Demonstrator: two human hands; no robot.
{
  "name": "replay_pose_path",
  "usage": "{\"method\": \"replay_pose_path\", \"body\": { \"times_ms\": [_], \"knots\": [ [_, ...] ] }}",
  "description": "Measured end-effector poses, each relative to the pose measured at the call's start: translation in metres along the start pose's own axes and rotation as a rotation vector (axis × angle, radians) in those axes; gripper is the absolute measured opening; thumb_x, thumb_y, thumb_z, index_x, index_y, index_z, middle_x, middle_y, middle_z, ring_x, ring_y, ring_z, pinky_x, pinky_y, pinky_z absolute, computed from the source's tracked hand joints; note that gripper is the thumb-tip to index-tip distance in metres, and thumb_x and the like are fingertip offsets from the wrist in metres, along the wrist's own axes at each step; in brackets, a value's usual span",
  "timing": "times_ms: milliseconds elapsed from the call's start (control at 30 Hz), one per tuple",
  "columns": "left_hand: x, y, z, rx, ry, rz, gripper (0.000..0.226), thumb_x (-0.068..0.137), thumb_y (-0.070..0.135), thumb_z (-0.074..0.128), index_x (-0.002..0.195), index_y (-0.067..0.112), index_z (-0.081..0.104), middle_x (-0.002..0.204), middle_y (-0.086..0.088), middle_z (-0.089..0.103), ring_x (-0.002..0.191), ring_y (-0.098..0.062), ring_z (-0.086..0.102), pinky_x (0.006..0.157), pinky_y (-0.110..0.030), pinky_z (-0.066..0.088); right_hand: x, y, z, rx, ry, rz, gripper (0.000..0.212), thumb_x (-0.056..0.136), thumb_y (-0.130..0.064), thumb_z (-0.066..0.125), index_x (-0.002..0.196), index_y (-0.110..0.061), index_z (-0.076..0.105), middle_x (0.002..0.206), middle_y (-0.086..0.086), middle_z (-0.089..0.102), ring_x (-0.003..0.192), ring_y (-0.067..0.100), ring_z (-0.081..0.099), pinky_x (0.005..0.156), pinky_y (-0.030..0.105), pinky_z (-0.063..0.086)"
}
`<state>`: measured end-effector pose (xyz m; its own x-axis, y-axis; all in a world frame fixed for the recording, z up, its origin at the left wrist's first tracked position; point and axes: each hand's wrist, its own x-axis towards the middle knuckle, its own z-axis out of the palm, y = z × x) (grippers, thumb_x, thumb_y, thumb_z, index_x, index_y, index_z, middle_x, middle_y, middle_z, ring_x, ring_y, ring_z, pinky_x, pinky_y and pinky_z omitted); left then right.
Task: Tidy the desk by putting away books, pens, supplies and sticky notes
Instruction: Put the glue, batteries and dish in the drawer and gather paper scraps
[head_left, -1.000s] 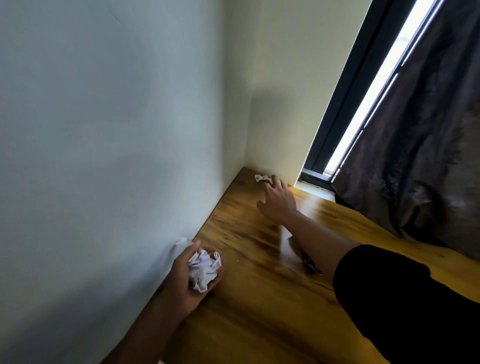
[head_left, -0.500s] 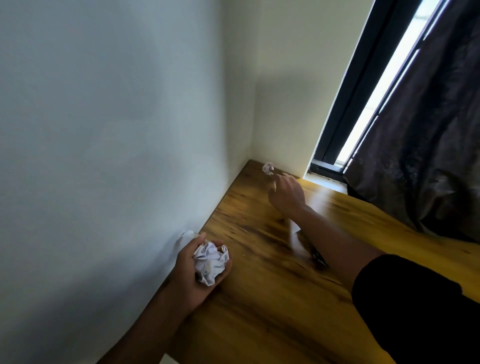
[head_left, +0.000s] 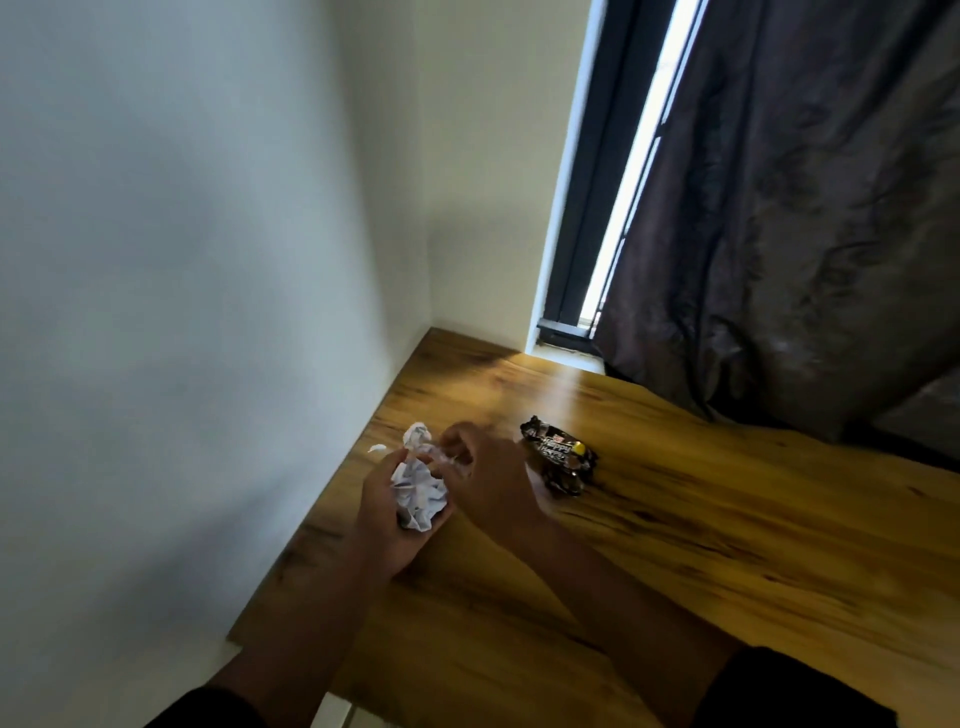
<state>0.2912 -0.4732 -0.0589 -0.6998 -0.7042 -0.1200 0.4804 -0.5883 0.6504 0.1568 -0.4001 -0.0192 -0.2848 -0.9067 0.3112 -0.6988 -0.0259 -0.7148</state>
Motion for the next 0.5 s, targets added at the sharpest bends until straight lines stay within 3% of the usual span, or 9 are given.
{"method": "replay_pose_path", "body": {
  "times_ms": [33,67,100,167,233,300,433,500],
  "knots": [
    [-0.004,-0.006,0.014,0.012,0.097,-0.105,0.084,0.091,0.058,0.055,0.145,-0.006,0.045,0.149,-0.025,0.046,0.136,-0.035,0.052,0.116,-0.051,0.038,-0.008,0.001,-0.004,-0.034,-0.006,-0.016,0.022,0.085,-0.016,0.072,0.107,-0.019,0.072,0.097,-0.004,0.076,0.084,0.011,0.069,0.075,0.034,0.059],
    [-0.003,-0.013,0.011,-0.052,0.232,-0.227,0.073,0.081,0.053,0.071,0.127,-0.004,0.064,0.125,-0.023,0.069,0.120,-0.035,0.065,0.095,-0.046,0.056,-0.015,0.002,-0.009,-0.063,-0.013,-0.026,0.023,0.084,-0.015,0.070,0.106,-0.021,0.074,0.099,-0.004,0.077,0.087,0.013,0.069,0.077,0.033,0.057],
    [-0.004,-0.016,0.019,-0.097,0.279,-0.219,0.061,0.085,0.051,0.067,0.118,0.000,0.068,0.112,-0.021,0.074,0.114,-0.035,0.067,0.083,-0.044,0.061,-0.021,0.003,-0.015,-0.083,-0.022,-0.029,0.025,0.083,-0.013,0.068,0.106,-0.022,0.075,0.102,-0.004,0.077,0.090,0.015,0.069,0.079,0.032,0.056],
    [-0.011,-0.018,0.032,-0.155,0.267,-0.244,0.055,0.094,0.051,0.055,0.111,0.002,0.071,0.112,-0.021,0.074,0.103,-0.035,0.072,0.072,-0.041,0.063,-0.030,0.003,-0.027,-0.121,-0.019,-0.042,0.028,0.081,-0.012,0.064,0.104,-0.024,0.077,0.102,-0.005,0.077,0.092,0.015,0.070,0.078,0.028,0.054],
    [-0.015,-0.022,0.045,-0.150,0.231,-0.287,0.042,0.088,0.046,0.071,0.087,0.004,0.077,0.099,-0.023,0.076,0.076,-0.031,0.076,0.061,-0.034,0.062,-0.037,0.000,-0.038,-0.141,-0.044,-0.088,0.029,0.082,-0.018,0.056,0.099,-0.024,0.079,0.093,-0.003,0.078,0.082,0.018,0.071,0.068,0.026,0.051],
    [-0.019,-0.025,0.057,-0.109,0.218,-0.296,0.036,0.077,0.039,0.086,0.065,0.009,0.071,0.076,-0.020,0.073,0.051,-0.023,0.067,0.048,-0.026,0.055,-0.042,-0.003,-0.048,-0.119,-0.102,-0.166,0.035,0.083,-0.024,0.045,0.094,-0.021,0.078,0.085,-0.001,0.076,0.072,0.017,0.069,0.059,0.021,0.041],
    [-0.025,-0.028,0.069,-0.108,0.229,-0.328,0.028,0.090,0.027,0.068,0.076,0.003,0.069,0.085,-0.021,0.072,0.070,-0.028,0.075,0.062,-0.034,0.062,-0.044,0.004,-0.062,-0.049,-0.189,-0.179,0.035,0.081,-0.010,0.050,0.099,-0.016,0.079,0.087,0.003,0.078,0.072,0.014,0.069,0.062,0.024,0.050],
    [-0.027,-0.030,0.070,-0.082,0.254,-0.318,0.032,0.091,0.024,0.064,0.065,0.006,0.069,0.080,-0.016,0.074,0.069,-0.025,0.075,0.063,-0.032,0.062,-0.044,0.012,-0.065,-0.060,-0.144,-0.145,0.034,0.075,-0.002,0.054,0.093,-0.012,0.080,0.086,0.005,0.079,0.071,0.014,0.069,0.064,0.023,0.052]
  ]
}}
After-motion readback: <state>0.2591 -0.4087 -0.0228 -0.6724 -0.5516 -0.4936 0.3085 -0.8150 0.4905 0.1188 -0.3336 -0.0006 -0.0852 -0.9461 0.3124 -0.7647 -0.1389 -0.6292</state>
